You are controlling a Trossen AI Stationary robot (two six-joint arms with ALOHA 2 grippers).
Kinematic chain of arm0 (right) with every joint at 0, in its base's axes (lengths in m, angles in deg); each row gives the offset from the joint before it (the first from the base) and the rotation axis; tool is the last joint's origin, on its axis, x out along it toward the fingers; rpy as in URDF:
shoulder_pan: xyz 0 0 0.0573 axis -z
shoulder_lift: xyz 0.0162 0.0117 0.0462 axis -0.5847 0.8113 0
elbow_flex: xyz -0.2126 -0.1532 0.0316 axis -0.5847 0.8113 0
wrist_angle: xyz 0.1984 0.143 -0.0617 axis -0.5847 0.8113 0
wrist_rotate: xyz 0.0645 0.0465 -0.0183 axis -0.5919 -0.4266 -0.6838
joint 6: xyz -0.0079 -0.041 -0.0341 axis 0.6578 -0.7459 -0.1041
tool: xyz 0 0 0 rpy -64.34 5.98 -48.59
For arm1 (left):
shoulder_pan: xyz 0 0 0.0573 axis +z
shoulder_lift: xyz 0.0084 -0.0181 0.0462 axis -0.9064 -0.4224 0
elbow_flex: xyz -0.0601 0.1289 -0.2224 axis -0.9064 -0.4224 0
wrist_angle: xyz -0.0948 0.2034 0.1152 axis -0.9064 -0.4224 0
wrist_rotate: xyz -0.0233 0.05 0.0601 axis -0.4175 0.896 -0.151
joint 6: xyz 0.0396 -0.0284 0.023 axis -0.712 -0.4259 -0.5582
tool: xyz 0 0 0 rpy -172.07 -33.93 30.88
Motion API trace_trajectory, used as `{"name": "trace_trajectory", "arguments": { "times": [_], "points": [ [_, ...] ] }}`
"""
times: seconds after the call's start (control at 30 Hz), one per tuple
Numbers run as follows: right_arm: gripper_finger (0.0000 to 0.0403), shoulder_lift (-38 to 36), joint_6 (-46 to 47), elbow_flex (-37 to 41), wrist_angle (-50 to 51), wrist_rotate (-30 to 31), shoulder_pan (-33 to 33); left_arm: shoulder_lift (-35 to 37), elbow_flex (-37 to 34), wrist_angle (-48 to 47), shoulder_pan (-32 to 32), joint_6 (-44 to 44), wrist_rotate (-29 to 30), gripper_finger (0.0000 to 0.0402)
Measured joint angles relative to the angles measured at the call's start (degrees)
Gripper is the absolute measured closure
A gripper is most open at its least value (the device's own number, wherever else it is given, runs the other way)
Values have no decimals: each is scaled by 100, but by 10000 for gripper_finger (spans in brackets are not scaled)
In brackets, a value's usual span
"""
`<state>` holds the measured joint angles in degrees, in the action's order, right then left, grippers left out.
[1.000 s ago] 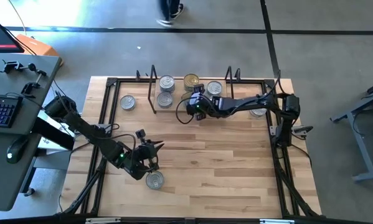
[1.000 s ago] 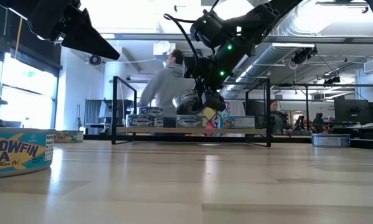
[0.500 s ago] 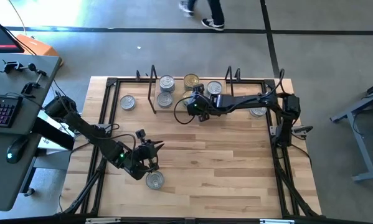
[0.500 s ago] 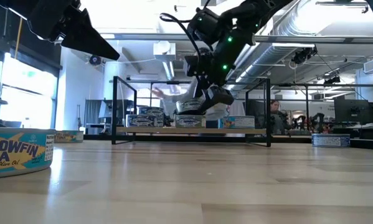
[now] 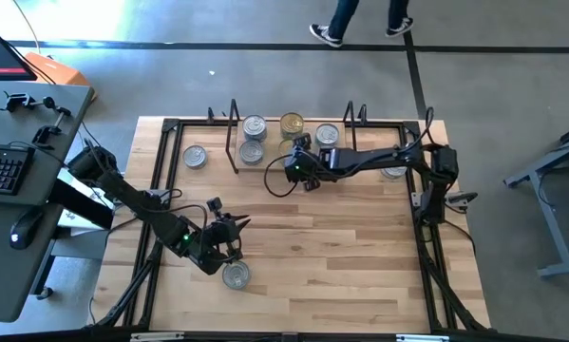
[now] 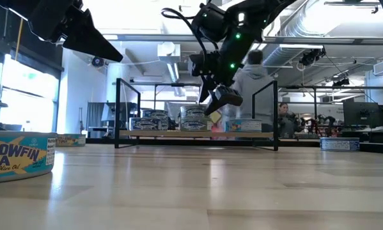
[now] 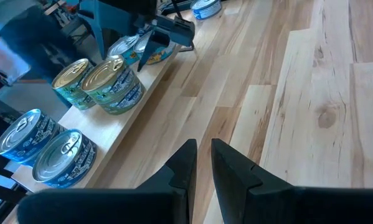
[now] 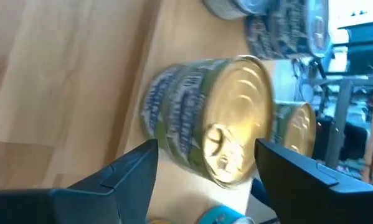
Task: Stack canned seafood by type on shelf
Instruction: Stack the Green-blue tuna can on top of the other Green-blue tuna can on the shelf
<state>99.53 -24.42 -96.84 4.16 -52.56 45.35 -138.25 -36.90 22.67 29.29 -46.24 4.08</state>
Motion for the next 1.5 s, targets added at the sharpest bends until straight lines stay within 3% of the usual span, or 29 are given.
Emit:
{"name": "trace_trajectory", "arguments": {
  "times": [0.23, 0.37, 0.5, 0.73, 0.9, 1.07, 1.17, 1.3, 1.43, 1.5],
  "points": [
    [144, -594, 1106, 0, 358, 45, -267, 0, 0, -56, -9, 3, 5, 360],
    [144, -1074, 1924, 212, 350, -649, -454, 0, -1, -61, -31, 2, 7, 360],
    [144, -1485, 2583, 1113, -265, -1145, -620, 0, 1, -68, -31, 3, 11, 360],
    [144, -1659, 3955, 3220, -3272, -1174, -1369, 0, -231, 281, 33, 0, 79, 360],
    [144, -1306, 5036, 4350, -6124, -782, -2153, 0, -816, 1588, 228, -116, -48, 360],
    [144, -712, 5388, 4624, -7520, -35, -2853, -4, -1225, 3460, 479, -1264, -1066, 363],
    [144, -392, 5362, 4462, -7569, 342, -3043, 2, -1116, 3998, 620, -2166, -2366, 378],
    [144, -140, 5215, 4224, -7581, 421, -3073, 0, -508, 2598, 594, -2428, -3643, 398],
    [144, -20, 5051, 4094, -7569, 424, -3062, 2, 89, 492, 534, -828, -4760, 400],
    [144, -20, 4976, 4094, -7567, 429, -3055, 1, 121, 40, 429, -2, -5238, 401]
  ]
}}
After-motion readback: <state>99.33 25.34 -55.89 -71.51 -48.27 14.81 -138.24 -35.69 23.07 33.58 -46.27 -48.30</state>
